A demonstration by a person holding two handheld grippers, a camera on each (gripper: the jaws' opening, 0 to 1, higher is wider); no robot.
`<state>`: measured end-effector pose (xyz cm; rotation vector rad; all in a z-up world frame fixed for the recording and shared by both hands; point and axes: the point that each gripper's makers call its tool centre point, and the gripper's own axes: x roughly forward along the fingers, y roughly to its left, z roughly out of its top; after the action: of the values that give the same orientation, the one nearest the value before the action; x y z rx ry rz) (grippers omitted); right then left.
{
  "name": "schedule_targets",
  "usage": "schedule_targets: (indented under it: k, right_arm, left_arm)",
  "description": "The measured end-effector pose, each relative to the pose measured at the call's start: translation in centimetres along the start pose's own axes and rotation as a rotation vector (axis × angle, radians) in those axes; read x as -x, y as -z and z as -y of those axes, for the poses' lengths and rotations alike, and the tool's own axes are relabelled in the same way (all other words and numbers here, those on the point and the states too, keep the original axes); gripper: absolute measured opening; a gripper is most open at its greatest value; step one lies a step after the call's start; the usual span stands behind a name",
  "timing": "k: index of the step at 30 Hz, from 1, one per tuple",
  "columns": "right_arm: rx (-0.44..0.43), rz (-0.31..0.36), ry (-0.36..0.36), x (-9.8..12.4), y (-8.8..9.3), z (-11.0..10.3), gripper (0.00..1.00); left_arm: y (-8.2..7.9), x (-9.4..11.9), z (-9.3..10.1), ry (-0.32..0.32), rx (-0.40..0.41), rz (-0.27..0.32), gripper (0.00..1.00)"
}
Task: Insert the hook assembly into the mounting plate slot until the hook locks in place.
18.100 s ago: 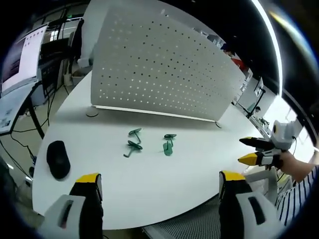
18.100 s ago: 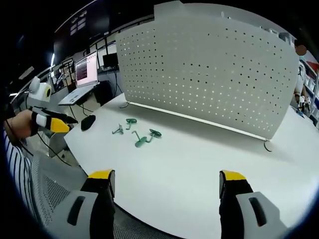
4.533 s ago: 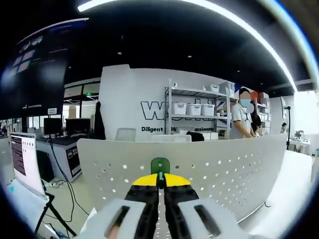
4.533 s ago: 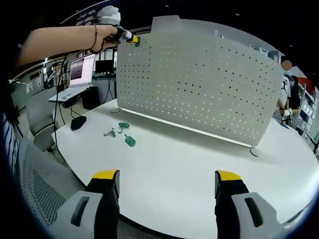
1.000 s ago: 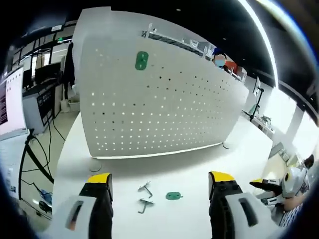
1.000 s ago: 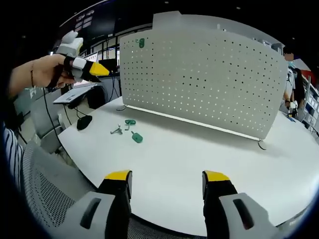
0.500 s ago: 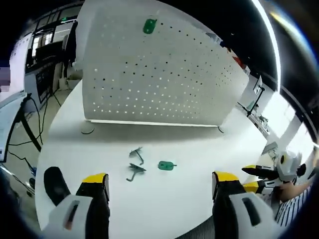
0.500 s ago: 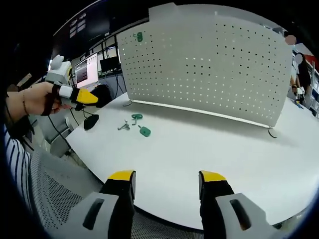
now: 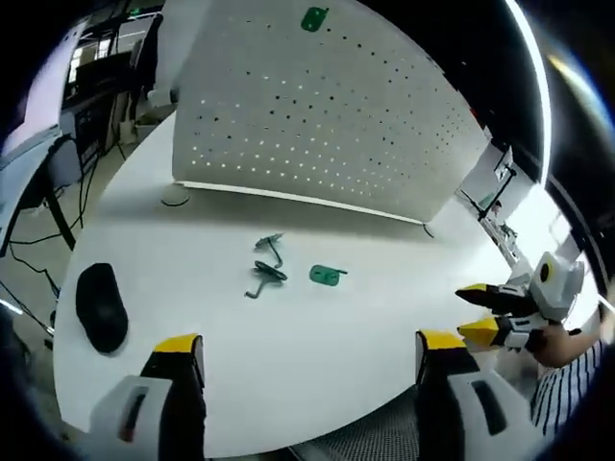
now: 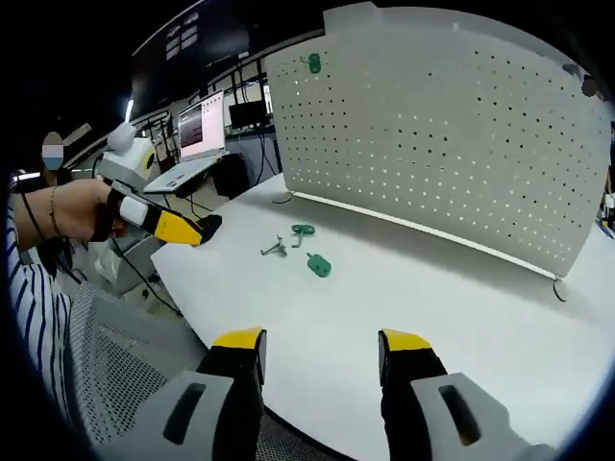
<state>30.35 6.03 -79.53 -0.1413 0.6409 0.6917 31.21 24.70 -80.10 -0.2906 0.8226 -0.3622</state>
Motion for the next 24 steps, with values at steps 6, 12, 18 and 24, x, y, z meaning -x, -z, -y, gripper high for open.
schedule_targets:
  k: [6, 12, 18, 24]
  right_arm:
    - [0.028, -0.009, -0.065, -1.8, -1.4, -1.2, 0.41]
    - [0.093, -0.048, -0.117, -4.2, -2.5, -2.2, 0.40]
    - [0.157, -0.081, -0.182, -7.2, -3.9, -3.5, 0.35]
    - [0.199, -0.089, -0.251, -9.8, -4.7, -5.2, 0.31]
  left_arm:
    - [-0.2, 0.1, -0.1, 0.002, 0.003, 0.001, 0.95]
    - [-0.2, 0.4, 0.7, 0.031, -0.001, -0.007, 0.95]
    - [0.1, 0.9, 1.6, 0.058, 0.005, -0.004, 1.00]
    - [0.8, 1.2, 0.7, 0.050, 0.050, -0.004, 1.00]
